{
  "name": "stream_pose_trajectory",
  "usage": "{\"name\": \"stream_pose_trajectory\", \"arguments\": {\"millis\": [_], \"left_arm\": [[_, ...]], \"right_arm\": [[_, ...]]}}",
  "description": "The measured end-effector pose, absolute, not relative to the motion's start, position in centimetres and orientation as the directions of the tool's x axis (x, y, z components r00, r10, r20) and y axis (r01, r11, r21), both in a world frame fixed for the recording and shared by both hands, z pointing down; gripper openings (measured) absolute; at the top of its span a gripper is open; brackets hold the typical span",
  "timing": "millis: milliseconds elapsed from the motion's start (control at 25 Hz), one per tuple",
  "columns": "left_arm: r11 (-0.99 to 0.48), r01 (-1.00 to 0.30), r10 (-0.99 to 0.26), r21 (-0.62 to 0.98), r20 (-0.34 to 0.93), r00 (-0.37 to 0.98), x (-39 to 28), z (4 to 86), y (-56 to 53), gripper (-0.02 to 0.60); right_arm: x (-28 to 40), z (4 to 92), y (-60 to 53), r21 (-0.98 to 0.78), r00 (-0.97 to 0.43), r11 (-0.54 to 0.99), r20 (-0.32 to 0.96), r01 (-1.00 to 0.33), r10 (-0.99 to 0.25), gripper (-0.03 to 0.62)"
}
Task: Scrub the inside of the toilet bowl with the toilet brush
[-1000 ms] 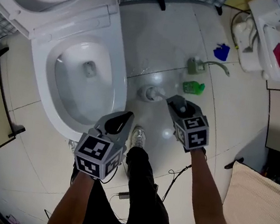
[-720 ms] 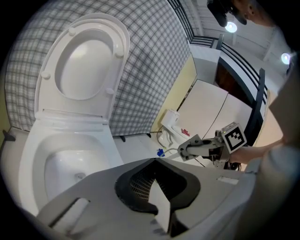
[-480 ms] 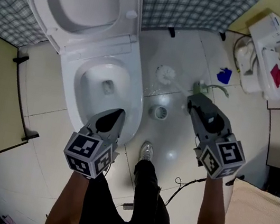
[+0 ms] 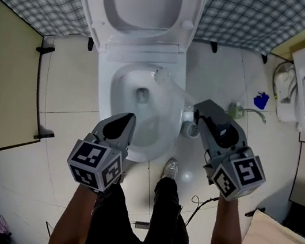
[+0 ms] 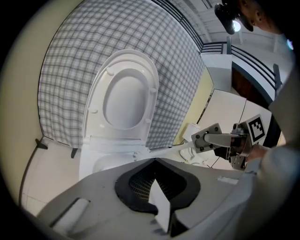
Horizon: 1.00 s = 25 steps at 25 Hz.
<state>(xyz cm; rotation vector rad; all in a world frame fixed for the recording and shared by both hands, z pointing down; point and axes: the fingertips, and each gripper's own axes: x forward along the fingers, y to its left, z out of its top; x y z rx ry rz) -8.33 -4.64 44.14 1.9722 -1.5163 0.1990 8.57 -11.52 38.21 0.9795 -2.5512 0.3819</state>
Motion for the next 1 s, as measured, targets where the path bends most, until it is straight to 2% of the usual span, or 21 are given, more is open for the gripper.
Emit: {"name": "stream_pose_trajectory", "arguments": {"millis": [320,800,1000], "left_arm": [[-0.086,-0.913,-0.803,0.398,0.515,0.3,-11.0,47.2,-3.3,0.009],[-0.077,-0.903,-0.782,0.422,0.536,0.317,-11.9,51.2,-3.3,0.009],[-0.073,-0.899,-0.773,0.432,0.544,0.325,-12.3,52.2,-3.0,0.009]], "right_arm": [[3.2,46.8,-9.7,-0.209,-0.681,0.701,0.529,-0.682,-0.506,0.198],[-2.2,53.6,-11.9,-0.204,-0.629,0.637,0.535,-0.744,-0.563,0.198],[-4.6,54.5,-11.9,-0.23,-0.65,0.642,0.519,-0.731,-0.555,0.198]]}}
